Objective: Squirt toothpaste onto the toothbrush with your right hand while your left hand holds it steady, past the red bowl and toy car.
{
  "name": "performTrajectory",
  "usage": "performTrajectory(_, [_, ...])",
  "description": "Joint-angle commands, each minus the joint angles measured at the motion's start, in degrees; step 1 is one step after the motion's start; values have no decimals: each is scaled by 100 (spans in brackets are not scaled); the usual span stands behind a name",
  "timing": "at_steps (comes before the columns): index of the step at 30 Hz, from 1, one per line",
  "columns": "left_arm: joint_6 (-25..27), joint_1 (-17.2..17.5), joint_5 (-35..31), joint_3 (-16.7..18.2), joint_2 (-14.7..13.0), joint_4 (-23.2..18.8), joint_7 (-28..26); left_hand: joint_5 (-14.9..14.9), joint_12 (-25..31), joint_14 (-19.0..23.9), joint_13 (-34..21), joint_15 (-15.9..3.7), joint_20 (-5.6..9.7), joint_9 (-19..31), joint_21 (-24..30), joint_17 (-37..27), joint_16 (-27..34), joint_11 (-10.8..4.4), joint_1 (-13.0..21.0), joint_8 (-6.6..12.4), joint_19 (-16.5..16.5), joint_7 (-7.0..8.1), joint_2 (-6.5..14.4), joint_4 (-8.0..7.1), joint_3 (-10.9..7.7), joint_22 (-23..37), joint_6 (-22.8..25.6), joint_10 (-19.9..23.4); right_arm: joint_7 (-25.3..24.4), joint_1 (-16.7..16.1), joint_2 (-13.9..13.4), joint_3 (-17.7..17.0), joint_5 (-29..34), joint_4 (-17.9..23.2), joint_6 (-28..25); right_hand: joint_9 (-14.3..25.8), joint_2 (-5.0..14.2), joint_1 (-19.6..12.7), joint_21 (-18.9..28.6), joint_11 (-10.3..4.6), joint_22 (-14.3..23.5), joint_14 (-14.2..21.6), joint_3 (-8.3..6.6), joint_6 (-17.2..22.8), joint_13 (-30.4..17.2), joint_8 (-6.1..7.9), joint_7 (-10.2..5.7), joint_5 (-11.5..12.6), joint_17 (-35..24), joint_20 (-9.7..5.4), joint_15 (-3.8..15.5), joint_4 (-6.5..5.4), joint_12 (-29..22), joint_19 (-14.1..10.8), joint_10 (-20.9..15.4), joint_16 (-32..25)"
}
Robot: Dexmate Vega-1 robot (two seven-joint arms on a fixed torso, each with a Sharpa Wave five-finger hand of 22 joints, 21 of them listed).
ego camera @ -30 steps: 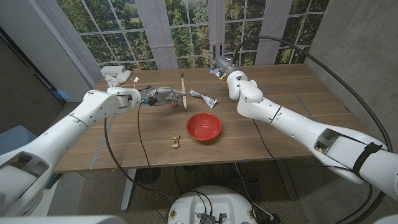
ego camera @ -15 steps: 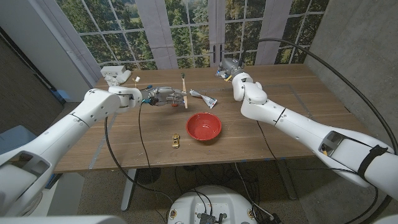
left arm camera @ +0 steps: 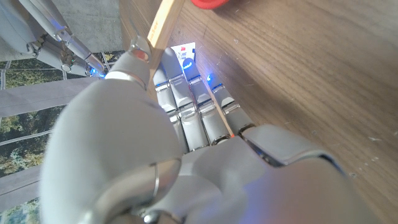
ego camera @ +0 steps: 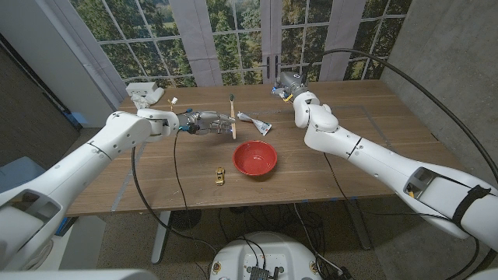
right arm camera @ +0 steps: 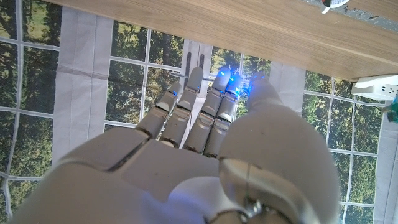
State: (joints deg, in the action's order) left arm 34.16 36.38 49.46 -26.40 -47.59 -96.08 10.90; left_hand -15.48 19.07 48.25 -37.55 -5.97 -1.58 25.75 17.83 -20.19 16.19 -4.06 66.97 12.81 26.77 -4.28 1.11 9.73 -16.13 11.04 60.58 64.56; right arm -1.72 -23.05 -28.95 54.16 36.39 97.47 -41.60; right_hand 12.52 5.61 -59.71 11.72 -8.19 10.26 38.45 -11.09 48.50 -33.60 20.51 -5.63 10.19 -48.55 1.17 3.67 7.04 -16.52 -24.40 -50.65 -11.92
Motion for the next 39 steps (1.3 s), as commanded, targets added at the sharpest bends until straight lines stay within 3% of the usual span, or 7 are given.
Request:
performTrajectory(1, [-303, 31, -272, -165, -124, -218, 292, -29, -22, -3, -30, -736, -41, 10, 0, -18, 3, -403, 532, -7, -13, 33, 587, 5, -59, 24, 1, 390, -96, -221, -171, -148, -57, 407, -33, 7, 12, 112, 18, 58, 23, -77, 52, -1, -22, -8, 34, 0, 5, 18, 649, -11, 17, 7, -28, -57])
performTrajectory(22, [-109, 1, -818, -424, -334, -1013, 120, -6, -53, -164, -23, -681, -4, -20, -61, 13, -101, -446, 489, -22, -182, 64, 601, -14, -91, 22, -6, 381, -193, -842, -574, -492, -32, 1333, -282, -1, 1, 262, 19, 112, 25, -119, 115, -28, -55, -48, 70, -11, 41, 50, 627, -32, 71, 30, 10, -108])
performTrajectory(39, [144, -289, -1473, -804, -382, -1385, 108, 15, -100, -303, 25, -635, -57, -57, -183, 126, -246, -449, 400, -37, -475, 106, 589, -31, -142, 11, -12, 404, -374, -1257, -775, -752, -33, 1831, -439, -7, -8, 329, 24, 127, 26, -139, 145, -31, -63, -74, 101, -8, 70, 75, 606, -19, 118, 37, 30, -145])
